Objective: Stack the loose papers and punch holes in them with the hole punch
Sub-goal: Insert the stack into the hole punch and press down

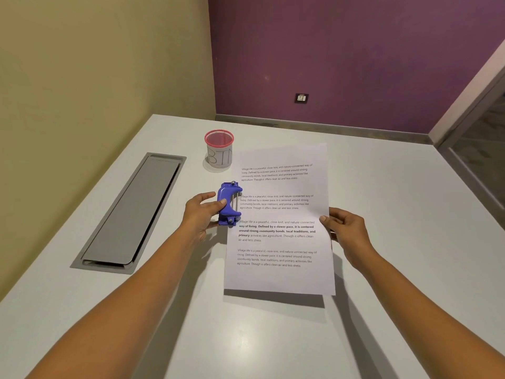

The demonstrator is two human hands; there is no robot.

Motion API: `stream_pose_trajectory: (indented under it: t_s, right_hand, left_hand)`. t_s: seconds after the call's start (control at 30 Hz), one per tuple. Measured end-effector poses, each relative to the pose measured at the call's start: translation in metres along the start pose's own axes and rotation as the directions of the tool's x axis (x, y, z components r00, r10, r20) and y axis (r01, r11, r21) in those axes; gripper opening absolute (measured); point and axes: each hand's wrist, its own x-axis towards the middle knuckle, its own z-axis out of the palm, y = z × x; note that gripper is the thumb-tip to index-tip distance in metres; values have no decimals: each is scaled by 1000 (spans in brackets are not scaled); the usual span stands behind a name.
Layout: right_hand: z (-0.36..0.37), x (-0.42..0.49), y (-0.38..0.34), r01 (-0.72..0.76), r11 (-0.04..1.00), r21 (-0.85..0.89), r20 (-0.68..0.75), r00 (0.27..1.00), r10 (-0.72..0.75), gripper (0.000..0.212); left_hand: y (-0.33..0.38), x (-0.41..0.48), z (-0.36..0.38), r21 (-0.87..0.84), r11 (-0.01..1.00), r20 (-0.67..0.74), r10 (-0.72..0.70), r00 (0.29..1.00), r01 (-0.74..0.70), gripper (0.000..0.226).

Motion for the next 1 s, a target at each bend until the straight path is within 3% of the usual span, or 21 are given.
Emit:
stream_pose_trajectory:
  t_s: [0.33,0.73,1.0]
  right_hand:
    - [-6,10,15,-57,998,-27,32,998,58,27]
    - [-17,46,53,-212,975,-71,-31,977,210,31]
    - [-21,56,68,-266,962,-66,-29,964,264,30]
  left_hand:
    - [-13,10,12,78,994,-37,-68,997,71,45]
    - [-40,37,39,178,966,-80,-174,981,186,46]
    - [-48,50,52,335,926,-146,-132,980,175,44]
